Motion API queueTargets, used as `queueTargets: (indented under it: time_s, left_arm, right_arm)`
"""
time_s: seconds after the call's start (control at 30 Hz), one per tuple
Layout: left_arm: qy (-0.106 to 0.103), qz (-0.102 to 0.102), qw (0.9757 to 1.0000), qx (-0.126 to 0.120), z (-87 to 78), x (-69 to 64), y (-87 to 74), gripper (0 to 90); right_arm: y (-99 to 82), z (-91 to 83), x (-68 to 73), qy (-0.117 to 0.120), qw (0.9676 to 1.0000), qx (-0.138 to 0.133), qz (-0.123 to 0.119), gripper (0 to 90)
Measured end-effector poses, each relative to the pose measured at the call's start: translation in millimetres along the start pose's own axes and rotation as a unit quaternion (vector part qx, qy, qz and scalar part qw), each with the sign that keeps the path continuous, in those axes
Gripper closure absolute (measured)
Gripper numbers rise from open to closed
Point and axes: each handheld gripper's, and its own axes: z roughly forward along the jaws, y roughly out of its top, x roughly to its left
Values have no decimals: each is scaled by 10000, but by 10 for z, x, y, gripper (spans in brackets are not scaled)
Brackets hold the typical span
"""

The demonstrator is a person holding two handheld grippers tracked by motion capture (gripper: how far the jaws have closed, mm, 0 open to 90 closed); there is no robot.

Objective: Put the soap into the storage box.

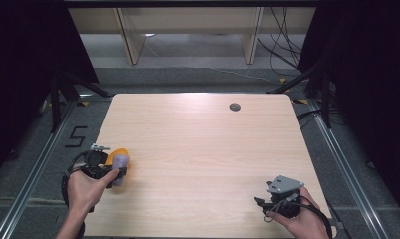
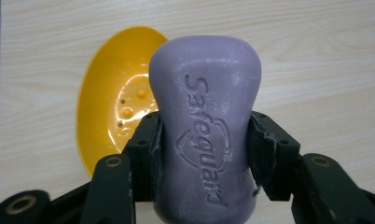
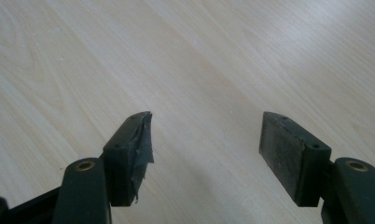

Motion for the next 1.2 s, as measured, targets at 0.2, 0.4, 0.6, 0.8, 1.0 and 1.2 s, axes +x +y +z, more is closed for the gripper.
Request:
queueTargets:
  time_s: [0.2,0.4,0.6,0.8,1.0,1.2]
  left_arm:
    - [106,-144,9998,-44,29,91,86,494]
    - [210,-188,9996,11,101,165,155,494]
    - [283,-42,9996,68,142,213,209,494]
    - [270,239,9991,242,218,261,259,493]
    - [260,259,9987,366,293,289,300,493]
    - [328,251,9978,512,349,290,311,492]
  right_arm:
    - [0,-4,1,5,10000,-2,7,350]
    - [0,-1,-4,3,10000,2,9,350]
    - [0,-3,-2,6,10000,2,15,350]
    - [-1,-5,1,9,10000,3,28,350]
    - [-3,1,10,20,10000,20,88,349]
    - [-5,0,10,15,10000,15,87,349]
